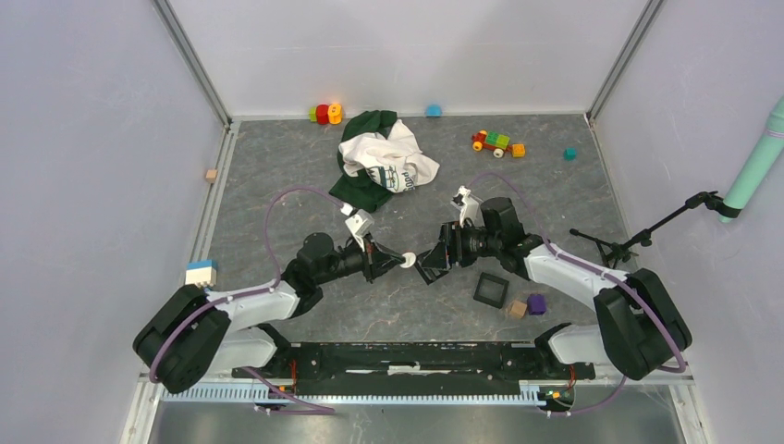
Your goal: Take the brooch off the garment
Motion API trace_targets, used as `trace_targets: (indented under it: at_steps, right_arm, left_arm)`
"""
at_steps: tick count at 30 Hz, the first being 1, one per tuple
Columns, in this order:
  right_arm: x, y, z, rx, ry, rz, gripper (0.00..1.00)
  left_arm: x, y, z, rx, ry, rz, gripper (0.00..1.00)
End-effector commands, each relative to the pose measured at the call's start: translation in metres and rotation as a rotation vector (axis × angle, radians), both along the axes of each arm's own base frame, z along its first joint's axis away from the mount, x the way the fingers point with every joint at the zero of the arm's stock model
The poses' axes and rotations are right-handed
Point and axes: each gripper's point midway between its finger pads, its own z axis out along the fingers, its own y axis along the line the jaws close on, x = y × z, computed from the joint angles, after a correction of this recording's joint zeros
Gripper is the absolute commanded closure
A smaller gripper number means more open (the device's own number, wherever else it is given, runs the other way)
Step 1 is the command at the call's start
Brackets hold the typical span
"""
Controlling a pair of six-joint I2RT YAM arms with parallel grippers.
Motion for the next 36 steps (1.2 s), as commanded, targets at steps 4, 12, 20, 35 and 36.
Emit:
trace_targets:
  at_steps: [4, 12, 20, 35, 36]
  right_arm:
    - [-0.004, 0.011, 0.029, 0.103, -0.048, 0.033, 0.38]
    - [-0.001, 0.012, 0.034, 0.124, -0.051, 0.010, 0.40]
    - [-0.016, 0.025, 0.040, 0.331, 0.082, -0.003, 0.41]
    - [0.004, 0.037, 0.023, 0.357, 0.160, -0.045, 0.41]
    - [0.004, 0.039, 0.024, 0.373, 0.175, -0.044, 0.41]
  left_arm:
    - [0.004, -0.014, 0.009, -0.046, 0.034, -0.029, 0.98]
    - [0.016, 0.008, -0.026, 0.168, 0.070, 0.082, 0.98]
    - [0.023, 0.030, -0.047, 0.372, 0.028, 0.120, 0.98]
    - [0.027, 0.039, 0.003, 0.326, -0.436, 0.137, 0.98]
    - [0.026, 0.036, 0.004, 0.332, -0.486, 0.124, 0.98]
